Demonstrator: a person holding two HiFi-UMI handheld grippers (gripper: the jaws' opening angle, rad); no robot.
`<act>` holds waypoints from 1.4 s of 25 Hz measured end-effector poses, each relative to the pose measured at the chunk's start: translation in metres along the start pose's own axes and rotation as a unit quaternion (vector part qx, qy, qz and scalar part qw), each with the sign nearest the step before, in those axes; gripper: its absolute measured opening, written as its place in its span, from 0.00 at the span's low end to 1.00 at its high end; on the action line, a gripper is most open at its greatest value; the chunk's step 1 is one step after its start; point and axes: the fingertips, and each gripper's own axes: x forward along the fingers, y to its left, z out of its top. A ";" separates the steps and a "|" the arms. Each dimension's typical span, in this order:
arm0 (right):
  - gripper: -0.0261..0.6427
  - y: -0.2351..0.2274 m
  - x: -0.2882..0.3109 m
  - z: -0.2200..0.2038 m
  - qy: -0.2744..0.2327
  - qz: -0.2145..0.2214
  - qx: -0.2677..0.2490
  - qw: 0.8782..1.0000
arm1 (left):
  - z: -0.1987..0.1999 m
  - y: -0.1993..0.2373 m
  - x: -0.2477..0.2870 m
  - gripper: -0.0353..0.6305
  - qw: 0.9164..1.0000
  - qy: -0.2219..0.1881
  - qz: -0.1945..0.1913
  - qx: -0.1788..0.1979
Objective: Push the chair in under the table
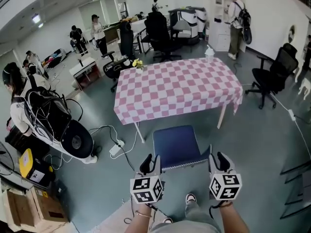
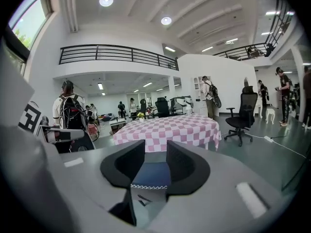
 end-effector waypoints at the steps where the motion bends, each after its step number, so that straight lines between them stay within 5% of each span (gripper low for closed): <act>1: 0.22 -0.005 0.011 0.004 0.001 0.009 -0.002 1.000 | 0.004 0.000 0.009 0.23 1.000 -0.002 0.008 -0.001; 13: 0.22 -0.034 0.119 0.027 0.036 0.107 -0.037 0.993 | 0.010 -0.006 0.073 0.23 0.997 0.007 0.077 -0.006; 20: 0.22 -0.011 0.136 0.012 0.070 0.142 -0.037 0.987 | 0.007 0.008 0.081 0.23 0.997 0.024 0.077 -0.001; 29: 0.22 -0.001 0.133 -0.019 0.115 0.221 -0.078 0.965 | -0.039 -0.007 0.079 0.23 0.994 0.107 -0.020 0.028; 32: 0.22 0.012 0.123 -0.033 0.138 0.279 -0.111 0.944 | -0.057 -0.020 0.074 0.23 0.985 0.146 -0.076 0.060; 35: 0.22 0.025 0.111 -0.050 0.172 0.337 -0.166 0.911 | -0.075 -0.037 0.071 0.23 0.966 0.189 -0.135 0.112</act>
